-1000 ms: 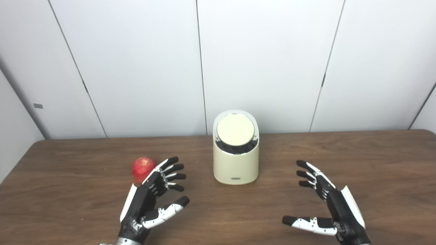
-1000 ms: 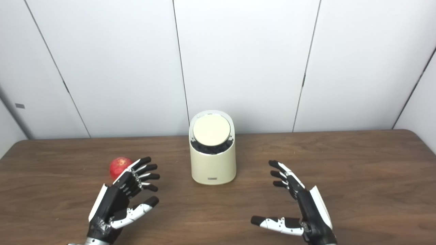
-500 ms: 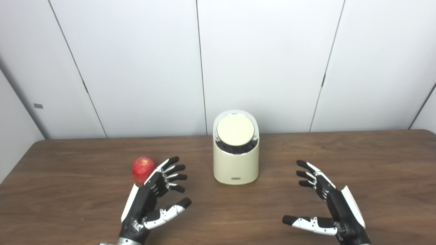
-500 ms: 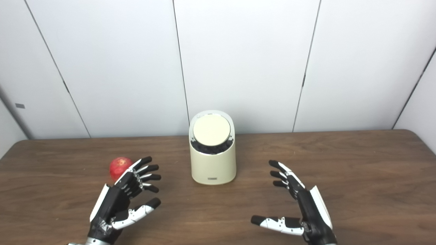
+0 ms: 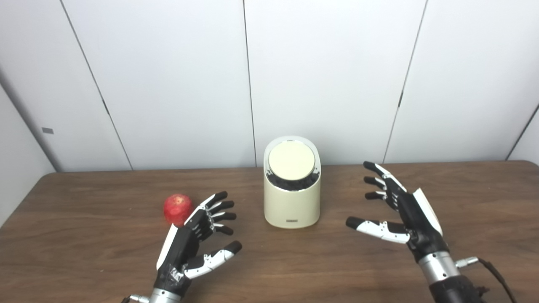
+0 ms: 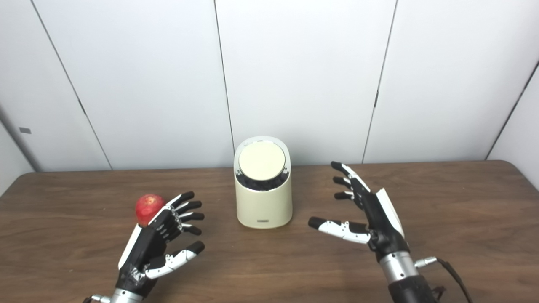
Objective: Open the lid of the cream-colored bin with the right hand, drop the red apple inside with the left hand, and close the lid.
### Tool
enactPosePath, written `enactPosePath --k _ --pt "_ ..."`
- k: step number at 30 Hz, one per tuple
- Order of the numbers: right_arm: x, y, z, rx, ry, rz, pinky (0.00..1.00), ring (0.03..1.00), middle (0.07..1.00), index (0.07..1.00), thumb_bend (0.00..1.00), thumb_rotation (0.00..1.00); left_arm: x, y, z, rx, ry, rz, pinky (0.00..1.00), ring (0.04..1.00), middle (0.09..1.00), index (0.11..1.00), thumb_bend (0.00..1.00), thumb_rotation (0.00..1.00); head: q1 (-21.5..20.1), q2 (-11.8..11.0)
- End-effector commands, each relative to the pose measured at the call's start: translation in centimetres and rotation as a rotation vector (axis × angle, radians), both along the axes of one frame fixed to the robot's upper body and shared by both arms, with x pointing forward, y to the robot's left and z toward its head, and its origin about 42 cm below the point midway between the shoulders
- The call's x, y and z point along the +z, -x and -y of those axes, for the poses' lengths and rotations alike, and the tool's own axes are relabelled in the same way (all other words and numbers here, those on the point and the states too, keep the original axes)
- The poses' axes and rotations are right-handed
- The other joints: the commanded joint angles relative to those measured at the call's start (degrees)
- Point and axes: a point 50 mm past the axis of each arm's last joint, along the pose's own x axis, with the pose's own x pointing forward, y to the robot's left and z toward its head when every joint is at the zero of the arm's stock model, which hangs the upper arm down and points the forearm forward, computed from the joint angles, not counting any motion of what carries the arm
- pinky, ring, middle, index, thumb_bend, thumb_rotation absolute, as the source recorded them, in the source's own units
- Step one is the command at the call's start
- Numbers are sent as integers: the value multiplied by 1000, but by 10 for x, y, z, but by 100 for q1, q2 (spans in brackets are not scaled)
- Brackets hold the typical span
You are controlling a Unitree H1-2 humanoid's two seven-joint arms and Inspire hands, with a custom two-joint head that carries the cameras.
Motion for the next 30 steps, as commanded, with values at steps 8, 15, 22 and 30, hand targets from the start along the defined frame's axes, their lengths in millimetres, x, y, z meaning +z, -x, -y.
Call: enactPosePath --k 8,15,22,30 --pt "96 -37 -13 -25 35 55 743 895 931 932 852 331 11 -14 8 -12 22 69 600 735 810 878 683 132 -47 -30" --pt "121 -61 -26 -28 112 75 768 909 935 922 853 278 10 -15 10 -37 10 68 607 745 817 882 678 122 -65 -20" --pt "135 -81 -46 -28 211 61 680 869 940 937 873 310 9 -16 11 -35 22 59 616 751 816 874 676 122 -55 -42" --pt "140 -96 -65 -8 277 47 632 838 944 946 893 340 9 -19 10 -17 14 67 611 744 815 874 682 138 -61 -59"
